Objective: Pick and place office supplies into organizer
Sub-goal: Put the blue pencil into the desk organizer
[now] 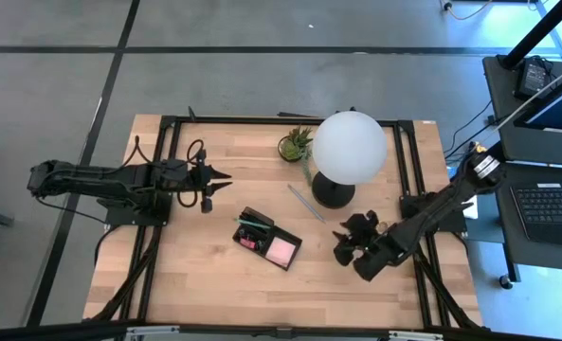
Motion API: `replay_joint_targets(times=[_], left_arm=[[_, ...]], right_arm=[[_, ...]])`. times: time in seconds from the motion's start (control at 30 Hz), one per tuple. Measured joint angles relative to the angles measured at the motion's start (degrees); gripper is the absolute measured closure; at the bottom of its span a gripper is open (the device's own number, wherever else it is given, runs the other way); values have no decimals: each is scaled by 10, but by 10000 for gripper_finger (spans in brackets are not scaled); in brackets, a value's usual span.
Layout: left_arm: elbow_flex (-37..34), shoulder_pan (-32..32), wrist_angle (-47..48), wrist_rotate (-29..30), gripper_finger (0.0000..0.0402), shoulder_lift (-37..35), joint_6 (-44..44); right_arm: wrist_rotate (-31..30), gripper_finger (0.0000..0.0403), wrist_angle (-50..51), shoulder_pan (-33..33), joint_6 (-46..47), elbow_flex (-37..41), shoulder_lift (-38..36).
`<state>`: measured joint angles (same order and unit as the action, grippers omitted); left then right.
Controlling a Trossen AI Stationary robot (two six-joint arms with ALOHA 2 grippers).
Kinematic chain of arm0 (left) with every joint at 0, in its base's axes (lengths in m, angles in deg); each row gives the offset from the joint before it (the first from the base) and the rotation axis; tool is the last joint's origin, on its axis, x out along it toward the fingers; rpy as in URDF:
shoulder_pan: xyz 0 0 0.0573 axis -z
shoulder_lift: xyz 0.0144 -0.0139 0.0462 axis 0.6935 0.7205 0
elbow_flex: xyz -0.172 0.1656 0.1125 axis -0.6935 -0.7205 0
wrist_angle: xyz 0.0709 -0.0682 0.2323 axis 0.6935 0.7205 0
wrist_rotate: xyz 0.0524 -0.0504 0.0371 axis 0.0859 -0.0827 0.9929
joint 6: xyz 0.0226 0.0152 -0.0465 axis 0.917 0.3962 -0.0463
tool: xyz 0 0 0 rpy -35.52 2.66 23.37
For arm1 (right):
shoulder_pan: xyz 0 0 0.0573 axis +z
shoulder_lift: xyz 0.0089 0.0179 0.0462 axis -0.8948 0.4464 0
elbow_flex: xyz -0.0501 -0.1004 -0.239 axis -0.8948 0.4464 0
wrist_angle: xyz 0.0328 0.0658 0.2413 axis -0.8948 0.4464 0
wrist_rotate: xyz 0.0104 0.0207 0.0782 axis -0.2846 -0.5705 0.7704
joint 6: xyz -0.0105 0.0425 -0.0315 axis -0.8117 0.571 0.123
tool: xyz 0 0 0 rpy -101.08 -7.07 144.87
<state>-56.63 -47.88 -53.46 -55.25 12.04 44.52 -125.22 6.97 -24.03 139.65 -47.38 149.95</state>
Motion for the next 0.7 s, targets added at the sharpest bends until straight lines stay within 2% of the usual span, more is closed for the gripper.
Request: replay_joint_targets(times=[0.13, 0.23, 0.43, 0.7], left_arm=[[0, 0, 0, 0, 325, 2, 0], [-1, 0, 0, 0, 327, 6, 0], [-1, 0, 0, 0, 329, 12, 0], [-1, 0, 0, 0, 329, 29, 0]], right_arm=[[-11, 214, -236, -3, -203, 76, -3], [-9, 214, -318, -14, -312, 115, 3], [-7, 214, -355, -31, -322, 153, 3], [-7, 214, -364, -49, -314, 158, 11]])
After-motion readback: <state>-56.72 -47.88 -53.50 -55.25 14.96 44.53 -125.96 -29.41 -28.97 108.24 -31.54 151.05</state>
